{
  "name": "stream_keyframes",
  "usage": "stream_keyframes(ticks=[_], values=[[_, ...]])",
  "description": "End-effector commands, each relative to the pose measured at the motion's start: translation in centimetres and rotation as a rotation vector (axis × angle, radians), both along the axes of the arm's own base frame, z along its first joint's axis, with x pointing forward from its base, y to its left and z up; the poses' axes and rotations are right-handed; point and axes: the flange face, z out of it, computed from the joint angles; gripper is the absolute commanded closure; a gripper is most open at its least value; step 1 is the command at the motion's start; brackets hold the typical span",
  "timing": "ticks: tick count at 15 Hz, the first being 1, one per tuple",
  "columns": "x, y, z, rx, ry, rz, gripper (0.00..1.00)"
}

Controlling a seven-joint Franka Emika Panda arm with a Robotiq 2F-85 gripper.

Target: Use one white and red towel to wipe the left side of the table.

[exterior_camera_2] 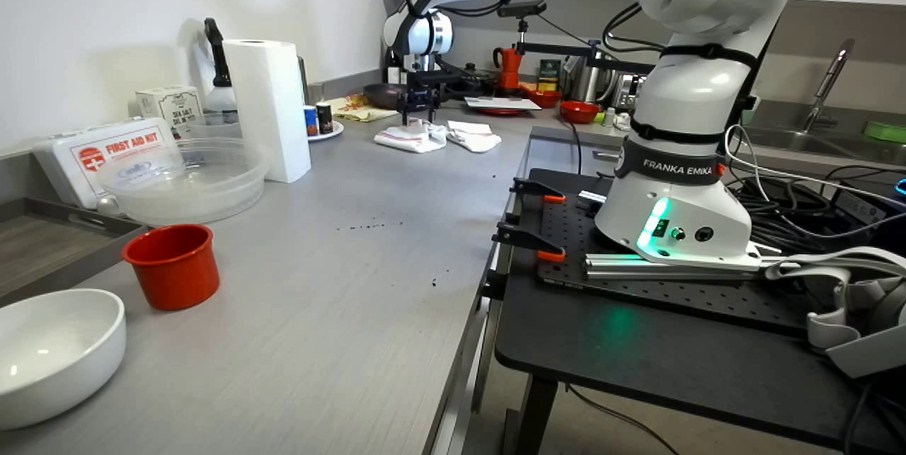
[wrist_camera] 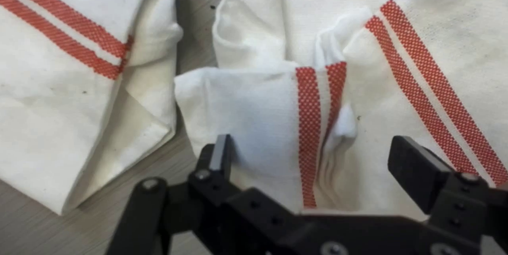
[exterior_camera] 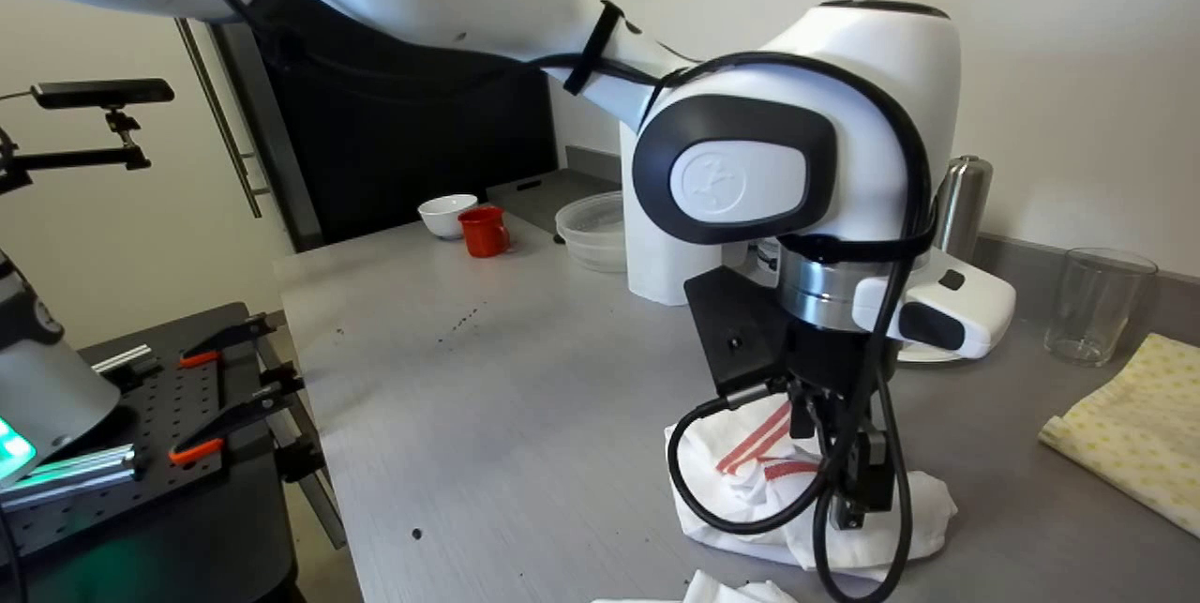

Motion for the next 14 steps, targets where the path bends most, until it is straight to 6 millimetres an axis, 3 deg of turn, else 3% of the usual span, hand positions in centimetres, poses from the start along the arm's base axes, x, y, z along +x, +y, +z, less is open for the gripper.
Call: stream_keyframes(ticks=[1,6,7,9,14], values=[[0.14,-0.87,-0.78,0.005,0.008,0.024,0.0],[-0.21,-0.93,-1.36,0.014,0.016,0.026,0.0],[-0.28,-0.93,-1.34,0.019,0.016,0.03,0.25],[-0.38,-0.98,-1.24,0.022,0.019,0.034,0.32],[-0.44,-1.08,-0.93,0.027,0.019,0.03,0.71]])
